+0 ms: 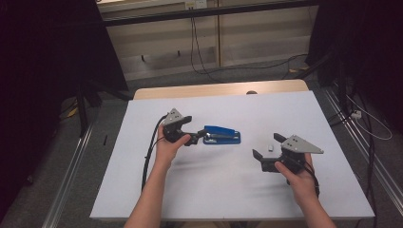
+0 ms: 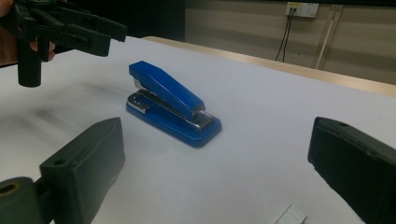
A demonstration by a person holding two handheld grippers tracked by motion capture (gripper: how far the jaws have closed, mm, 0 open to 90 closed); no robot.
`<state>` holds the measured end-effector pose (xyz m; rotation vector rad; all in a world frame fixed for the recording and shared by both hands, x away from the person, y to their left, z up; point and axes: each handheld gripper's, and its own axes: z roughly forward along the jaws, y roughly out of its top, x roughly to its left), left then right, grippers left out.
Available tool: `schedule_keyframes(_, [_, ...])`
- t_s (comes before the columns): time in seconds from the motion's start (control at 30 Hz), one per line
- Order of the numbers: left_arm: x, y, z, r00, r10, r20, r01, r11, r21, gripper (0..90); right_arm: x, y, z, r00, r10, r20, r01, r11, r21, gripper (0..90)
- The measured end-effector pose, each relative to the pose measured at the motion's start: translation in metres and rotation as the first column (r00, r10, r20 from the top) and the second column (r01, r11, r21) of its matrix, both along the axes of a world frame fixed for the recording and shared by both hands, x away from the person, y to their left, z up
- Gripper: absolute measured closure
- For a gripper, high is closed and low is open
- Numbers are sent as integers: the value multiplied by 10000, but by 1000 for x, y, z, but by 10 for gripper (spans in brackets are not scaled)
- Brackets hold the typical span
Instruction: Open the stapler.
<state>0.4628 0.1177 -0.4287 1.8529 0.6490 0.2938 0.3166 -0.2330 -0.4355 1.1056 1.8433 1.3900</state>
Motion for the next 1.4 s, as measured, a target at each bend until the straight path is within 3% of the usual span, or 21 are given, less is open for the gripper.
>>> schedule_keyframes(0.1, [3,-1,-3,9999,-117,-104,117,9999,4,126,3,1,0,10000,14,-24,-14,10000,-1,34])
schedule_keyframes(0.27, [8,-7,-10,9989,-357,-305,370,9984,424,181,11,7,-1,9999,81,-135,-81,10000,-6,35])
schedule_keyframes(0.4, [11,-11,-17,9972,-251,-703,298,9973,674,201,17,12,-3,9995,212,-236,-214,9997,-74,36])
schedule_keyframes(0.5, [13,-15,-21,9963,-488,-703,533,9965,643,230,24,16,-4,9989,322,-349,-328,9993,-153,37])
schedule_keyframes(0.63, [15,-18,-24,9956,-711,-608,768,9922,977,231,31,20,-4,9985,393,-386,-400,9990,-179,37])
schedule_keyframes(0.9, [20,-21,-27,9934,-881,-741,949,9910,948,292,45,27,-2,9970,608,-481,-620,9978,-240,37])
schedule_keyframes(0.93, [21,-21,-28,9916,-953,-875,1024,9915,800,300,46,27,-1,9970,620,-472,-631,9977,-239,37])
schedule_keyframes(1.1, [22,-23,-29,9874,-1315,-881,1393,9862,896,341,51,30,0,9964,669,-528,-686,9972,-299,38])
schedule_keyframes(1.17, [23,-25,-30,9846,-1312,-1153,1405,9871,764,347,52,32,0,9962,691,-535,-708,9970,-308,38])
schedule_keyframes(1.4, [22,-30,-33,9781,-1854,-951,1959,9736,1169,438,52,35,-1,9954,744,-610,-768,9963,-384,38])
